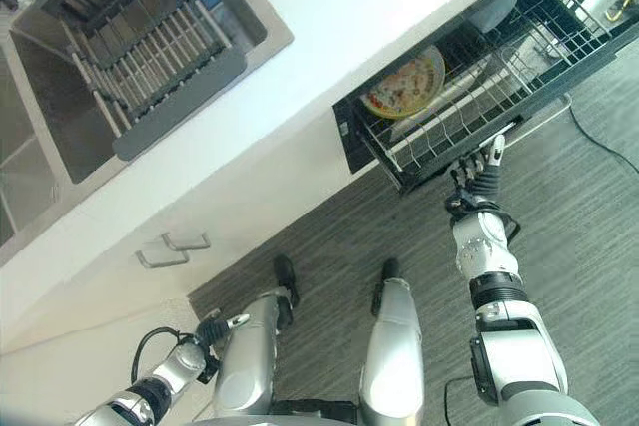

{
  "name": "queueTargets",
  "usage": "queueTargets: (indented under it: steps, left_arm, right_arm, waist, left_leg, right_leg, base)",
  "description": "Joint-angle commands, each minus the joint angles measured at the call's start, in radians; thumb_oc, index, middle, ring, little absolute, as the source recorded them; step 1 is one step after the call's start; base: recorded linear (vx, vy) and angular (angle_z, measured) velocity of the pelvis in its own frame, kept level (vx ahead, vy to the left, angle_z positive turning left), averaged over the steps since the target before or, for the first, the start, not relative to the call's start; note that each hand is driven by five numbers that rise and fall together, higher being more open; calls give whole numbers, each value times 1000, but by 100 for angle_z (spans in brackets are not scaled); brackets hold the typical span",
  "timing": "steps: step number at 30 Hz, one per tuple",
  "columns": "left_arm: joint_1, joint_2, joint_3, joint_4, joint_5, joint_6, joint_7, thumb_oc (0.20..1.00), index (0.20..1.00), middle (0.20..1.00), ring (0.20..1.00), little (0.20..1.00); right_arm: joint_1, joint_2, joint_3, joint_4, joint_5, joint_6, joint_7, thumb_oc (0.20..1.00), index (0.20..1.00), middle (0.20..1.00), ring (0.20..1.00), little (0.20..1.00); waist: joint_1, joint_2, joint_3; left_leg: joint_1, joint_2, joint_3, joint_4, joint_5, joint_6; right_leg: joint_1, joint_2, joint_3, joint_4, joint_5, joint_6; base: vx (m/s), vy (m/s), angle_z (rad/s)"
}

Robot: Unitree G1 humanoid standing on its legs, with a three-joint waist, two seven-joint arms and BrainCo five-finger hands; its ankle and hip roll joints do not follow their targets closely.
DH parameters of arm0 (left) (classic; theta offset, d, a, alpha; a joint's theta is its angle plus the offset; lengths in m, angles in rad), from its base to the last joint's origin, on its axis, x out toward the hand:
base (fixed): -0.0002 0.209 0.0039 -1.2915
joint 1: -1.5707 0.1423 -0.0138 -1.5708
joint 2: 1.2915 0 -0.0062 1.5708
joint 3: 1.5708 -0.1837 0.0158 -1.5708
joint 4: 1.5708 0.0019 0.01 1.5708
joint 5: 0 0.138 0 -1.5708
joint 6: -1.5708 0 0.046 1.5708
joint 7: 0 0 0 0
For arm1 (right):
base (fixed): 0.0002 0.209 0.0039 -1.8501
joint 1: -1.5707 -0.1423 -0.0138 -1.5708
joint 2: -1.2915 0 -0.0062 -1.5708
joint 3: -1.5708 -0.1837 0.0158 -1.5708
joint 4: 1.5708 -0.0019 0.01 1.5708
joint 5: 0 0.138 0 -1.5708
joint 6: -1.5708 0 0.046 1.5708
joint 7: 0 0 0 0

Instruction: Place the dishes in the dishwasher.

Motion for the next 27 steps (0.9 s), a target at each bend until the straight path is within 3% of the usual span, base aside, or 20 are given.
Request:
queueTargets:
  steps: [1, 3, 5, 8, 11, 19, 25, 27]
  left_arm:
    - [44, 55, -51, 12, -53, -15, 2, 1000, 1000, 1000, 1000, 1000]
    - [45, 59, -47, 5, -72, -67, 72, 1000, 1000, 1000, 1000, 1000]
    - [33, 87, -18, -8, -124, -47, 112, 1000, 1000, 1000, 1000, 1000]
    - [35, 120, 19, 11, -121, -32, 111, 1000, 1000, 1000, 1000, 1000]
    - [61, 144, 53, 36, -128, -82, 102, 1000, 1000, 1000, 1000, 1000]
    - [64, 173, 67, 9, -90, -120, 92, 1000, 1000, 1000, 1000, 1000]
    - [79, 204, 77, -8, -110, -133, 87, 1000, 1000, 1000, 1000, 1000]
    - [79, 202, 70, -3, -120, -139, 93, 1000, 1000, 1000, 1000, 1000]
  right_arm:
    - [-249, -4, 94, -73, -101, -9, 55, 1000, 1000, 1000, 1000, 1000]
    - [-297, -25, 103, -50, -97, -2, 49, 1000, 1000, 1000, 1000, 1000]
    - [-346, -36, 116, -27, -105, 1, 43, 1000, 1000, 1000, 1000, 1000]
    - [-425, -56, 151, 49, -95, -15, 63, 1000, 1000, 1000, 1000, 1000]
    - [-521, -72, 202, 111, -66, -32, 81, 1000, 1000, 1000, 1000, 1000]
    - [-605, -107, 223, 136, -32, -57, 124, 1000, 1000, 1000, 1000, 1000]
    - [-613, -109, 212, 144, 57, -117, 202, 1000, 1000, 1000, 1000, 1000]
    - [-620, -94, 200, 136, 133, -162, 279, 1000, 1000, 1000, 1000, 1000]
  waist:
    - [59, -42, -24]
    - [81, -37, -23]
    - [105, -39, -23]
    - [141, -45, -23]
    - [176, -56, -23]
    - [221, -93, -23]
    - [234, -112, -23]
    - [235, -109, -23]
  left_leg:
    - [47, -22, 2, -25, -88, 11]
    - [27, -21, 2, -31, -65, 20]
    - [17, -25, 6, -29, -66, 22]
    - [3, -34, -12, -12, -94, 14]
    - [-19, -38, -29, -10, -96, 14]
    - [-70, -30, -46, -4, -94, 12]
    - [-91, -10, -47, -4, -92, 2]
    - [-86, -5, -45, -3, -93, -1]
  right_leg:
    - [32, -39, 21, 95, -139, 45]
    - [29, -40, 0, 64, -102, 42]
    - [30, -53, -16, 48, -89, 53]
    - [41, -69, -31, 24, -92, 72]
    - [42, -76, -54, -24, -60, 82]
    - [40, -84, -106, -90, -10, 100]
    - [44, -90, -136, -153, 35, 120]
    - [49, -97, -142, -168, 46, 128]
  base:
    - [74, 106, 29]
    - [6, 64, 29]
    - [50, 50, 42]
    - [135, -7, 18]
    - [59, 14, 14]
    - [39, -36, 8]
    - [13, -76, 1]
    - [15, -43, -5]
